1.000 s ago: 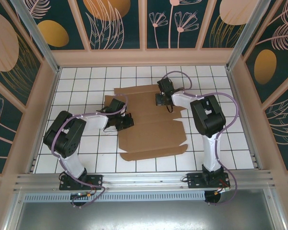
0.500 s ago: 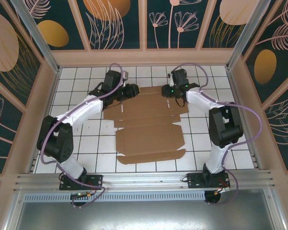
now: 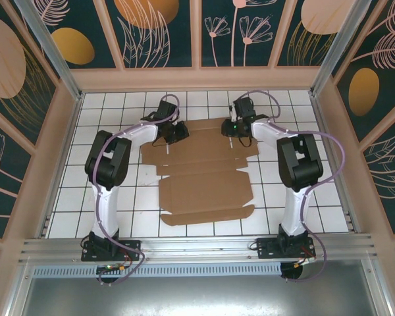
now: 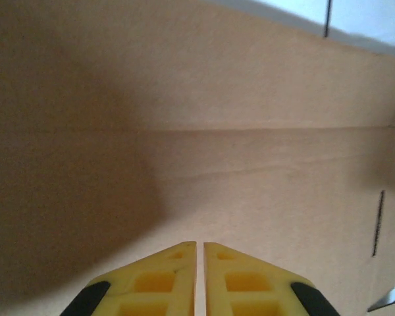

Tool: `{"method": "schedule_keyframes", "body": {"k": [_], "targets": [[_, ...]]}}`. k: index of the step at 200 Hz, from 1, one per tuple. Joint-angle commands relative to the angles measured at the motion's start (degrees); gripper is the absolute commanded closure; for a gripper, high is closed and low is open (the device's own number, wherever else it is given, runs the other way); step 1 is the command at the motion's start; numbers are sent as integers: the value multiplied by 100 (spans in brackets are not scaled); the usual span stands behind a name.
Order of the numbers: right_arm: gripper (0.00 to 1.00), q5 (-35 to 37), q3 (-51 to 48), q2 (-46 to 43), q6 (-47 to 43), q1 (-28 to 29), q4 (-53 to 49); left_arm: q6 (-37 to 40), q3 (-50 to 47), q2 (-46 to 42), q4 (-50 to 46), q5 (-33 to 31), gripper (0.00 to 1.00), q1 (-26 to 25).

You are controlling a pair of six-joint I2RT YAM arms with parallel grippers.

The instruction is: Fold the paper box

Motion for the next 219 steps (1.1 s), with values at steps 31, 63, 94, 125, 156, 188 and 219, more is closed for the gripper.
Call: {"method": "schedule_keyframes", "body": {"k": [31,63,94,125,156,188,219], "targets": [[74,232,-493,76,300,33,-136,75,250,503,-162,-82,90,15],[71,111,-400,-62,265,-42,-107,142,331,703,-179,-83,91,52],[59,-106,174,-149,359,-394,-73,237,360,750,-214,-134,92,59],[39,-188,1139,408,277,-914,-370,260,292,751,-189,-163,93,68],[34,-227,2268,1234,102,-1146,-843,305,256,784,-238,-284,95,68],[33,-510,3010,1916,-32,-1166,-1259,304,183,784,-302,-406,96,68],[34,-934,2984,2077,-43,-1172,-1179,273,82,789,-311,-470,95,63]]}}
